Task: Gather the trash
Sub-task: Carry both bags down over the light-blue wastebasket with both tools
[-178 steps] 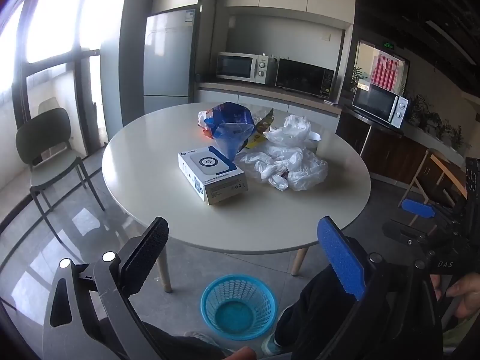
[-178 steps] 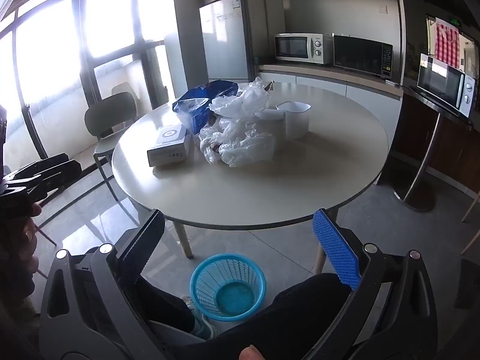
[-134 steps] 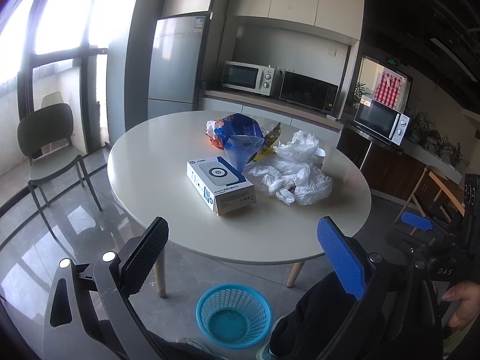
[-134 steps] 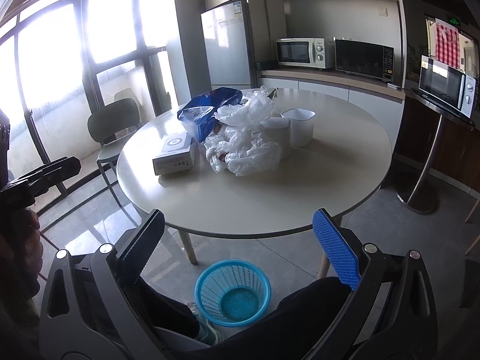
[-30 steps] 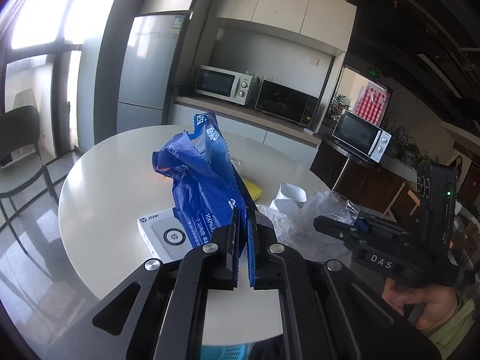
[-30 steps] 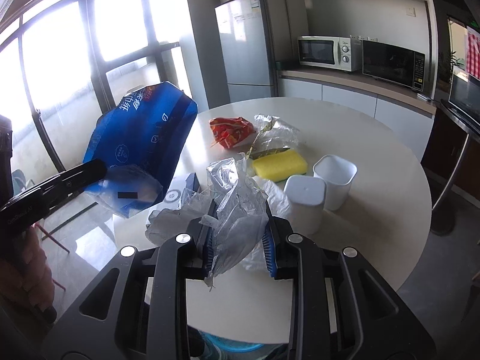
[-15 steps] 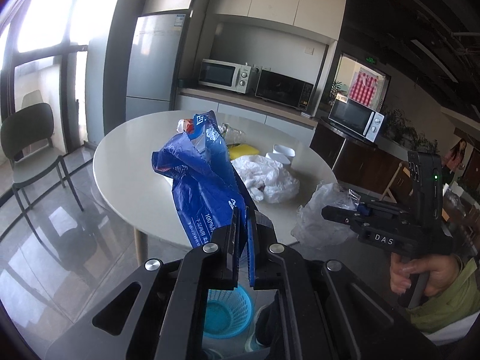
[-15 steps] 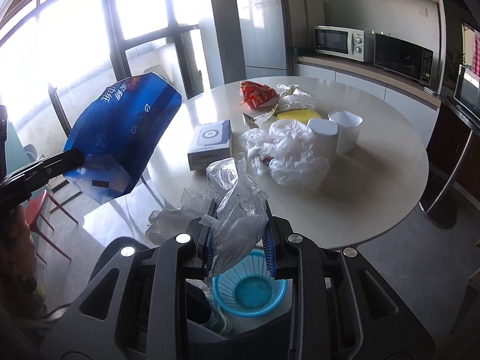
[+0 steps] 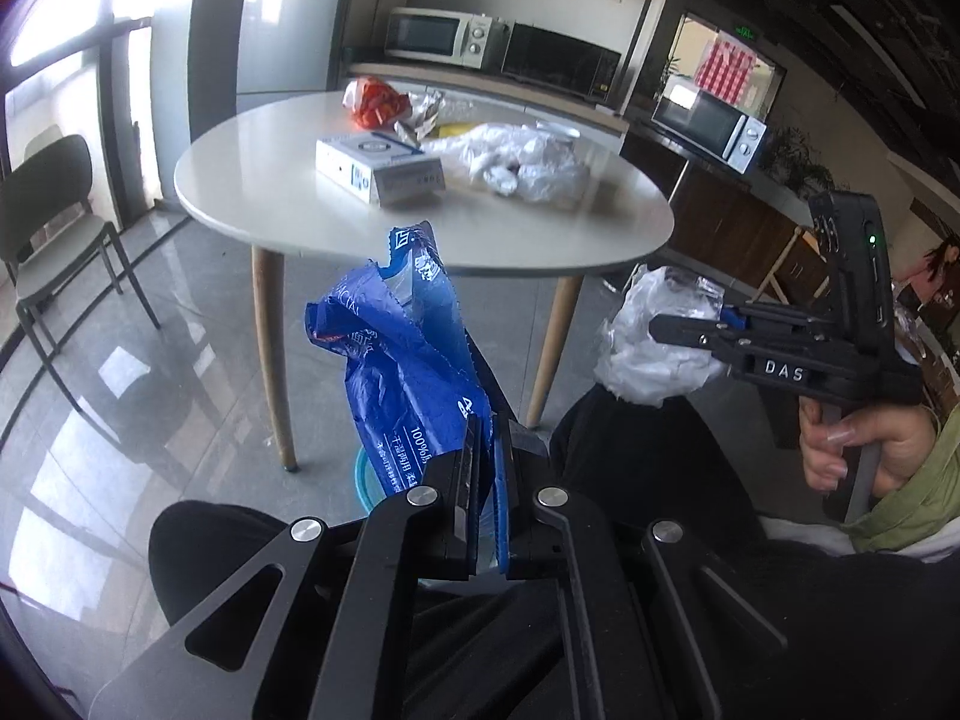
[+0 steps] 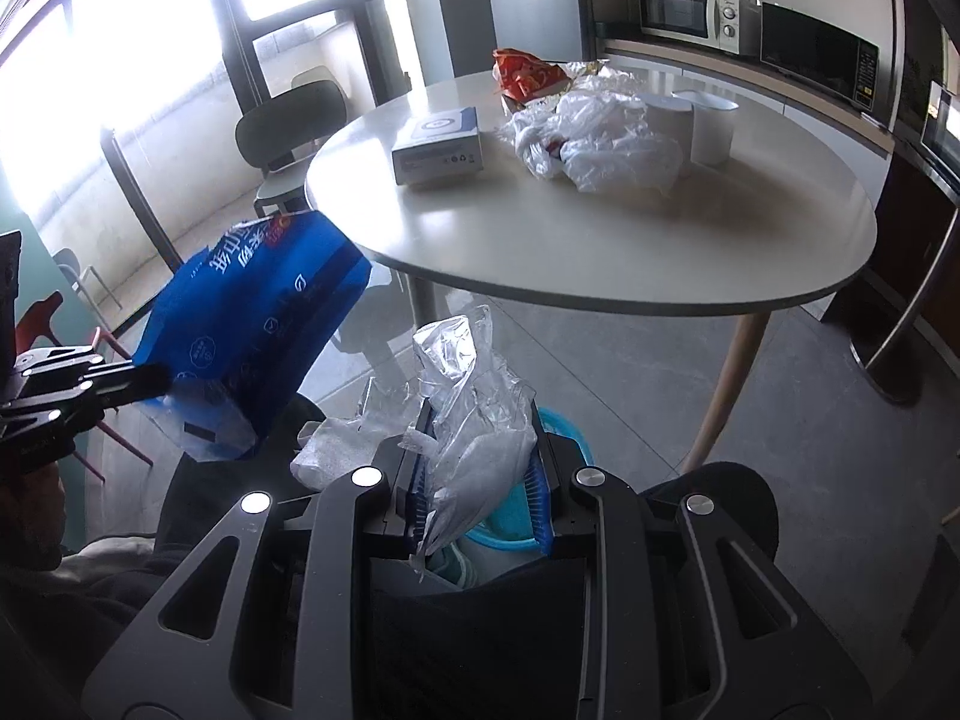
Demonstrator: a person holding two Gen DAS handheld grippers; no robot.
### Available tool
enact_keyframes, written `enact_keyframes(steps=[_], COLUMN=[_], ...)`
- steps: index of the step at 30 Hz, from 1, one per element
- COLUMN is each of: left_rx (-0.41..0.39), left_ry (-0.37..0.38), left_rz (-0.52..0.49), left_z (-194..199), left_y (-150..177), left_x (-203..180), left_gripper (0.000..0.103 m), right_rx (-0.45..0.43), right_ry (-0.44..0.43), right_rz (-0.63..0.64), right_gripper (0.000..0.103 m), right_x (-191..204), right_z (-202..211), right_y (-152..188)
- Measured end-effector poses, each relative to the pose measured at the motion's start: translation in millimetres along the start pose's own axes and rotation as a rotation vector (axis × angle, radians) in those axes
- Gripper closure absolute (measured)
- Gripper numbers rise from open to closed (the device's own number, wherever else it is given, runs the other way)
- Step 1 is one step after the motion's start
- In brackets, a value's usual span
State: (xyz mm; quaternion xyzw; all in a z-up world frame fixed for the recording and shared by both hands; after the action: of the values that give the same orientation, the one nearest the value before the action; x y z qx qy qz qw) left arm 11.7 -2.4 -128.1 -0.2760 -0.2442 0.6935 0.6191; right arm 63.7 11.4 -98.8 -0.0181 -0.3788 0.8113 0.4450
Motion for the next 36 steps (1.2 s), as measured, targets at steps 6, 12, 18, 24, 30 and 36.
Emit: enact_keyframes(steps=[6,12,18,24,30,36], left_rx=[0.095,0.185,0.276,0.327,0.404,0.472], left_ry=[-0.015,-0.009,-0.024,-0.032,-0.033,-0.038], left_rz=[0.02,0.062,0.104,0.105,0.113,0.128], left_z=[-43,-96,-156,-198,-237,-265], left_y=[25,45,60,64,67,75], left_x=[8,13,23,21,16,16], left_gripper=[0.1,0.101,0.101,0.101,0.101,0.101], right_rx=[0.061,0.156,0.228,0.285,0.349,0.402], right_ry=[0.0,0.005,0.027,0.017,0.034,0.052], right_rz=[-0.056,-0.116,-0.155,-0.212,-0.274,-0.32], right_gripper=[0.078,0.078,0.078,0.078,0.078,0.078], right_x=[-22,-49,-72,-85,-104,-119], right_z=[-37,-90,-138,-178,-219,-250], right_y=[24,52,69,77,87,95])
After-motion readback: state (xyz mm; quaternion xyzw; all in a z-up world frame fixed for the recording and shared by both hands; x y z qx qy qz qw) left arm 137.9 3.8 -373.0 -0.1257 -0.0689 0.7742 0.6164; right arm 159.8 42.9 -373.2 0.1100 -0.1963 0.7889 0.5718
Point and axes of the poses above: each gripper's, at about its wrist camera, not at the fingertips, and z roughly against the way its jaws point, x to its left, y to its underside, the point moved 9 cm from there along -z, roughly the way its jaws point, and after that the axes turned 10 degrees about -y, right-handed, at the moved point
